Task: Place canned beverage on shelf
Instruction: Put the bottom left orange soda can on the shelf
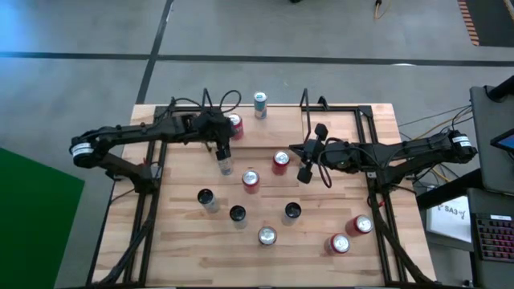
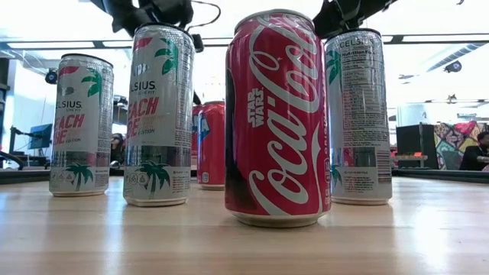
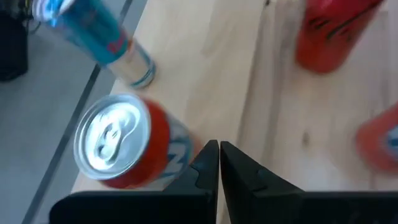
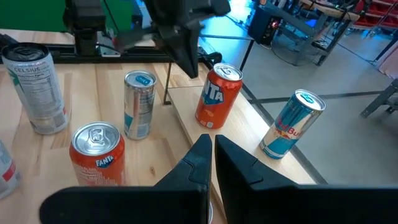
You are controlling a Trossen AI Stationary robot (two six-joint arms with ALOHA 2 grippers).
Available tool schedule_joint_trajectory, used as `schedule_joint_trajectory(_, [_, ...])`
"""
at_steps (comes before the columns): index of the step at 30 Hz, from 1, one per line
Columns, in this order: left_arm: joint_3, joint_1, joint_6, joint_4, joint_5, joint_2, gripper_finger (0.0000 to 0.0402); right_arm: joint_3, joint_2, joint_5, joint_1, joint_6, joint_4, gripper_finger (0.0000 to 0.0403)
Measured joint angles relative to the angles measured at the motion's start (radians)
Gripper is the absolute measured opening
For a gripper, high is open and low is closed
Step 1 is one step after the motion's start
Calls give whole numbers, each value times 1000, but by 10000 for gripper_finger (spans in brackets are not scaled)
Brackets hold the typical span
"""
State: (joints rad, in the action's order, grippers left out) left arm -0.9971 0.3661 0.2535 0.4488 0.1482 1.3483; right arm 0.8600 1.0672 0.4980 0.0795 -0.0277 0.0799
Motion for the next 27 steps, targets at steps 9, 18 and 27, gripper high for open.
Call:
schedule_joint_trajectory(9, [0, 46, 15, -39, 0, 49, 0, 0, 0, 0, 0, -2, -1, 12])
schedule_joint_trajectory(18, [0, 61, 2, -62, 0, 96, 0, 0, 0, 0, 0, -3, 4, 12])
schedule_joint_trajectory(27, [0, 95, -2, -99, 0, 97, 0, 0, 0, 0, -4, -3, 12, 12])
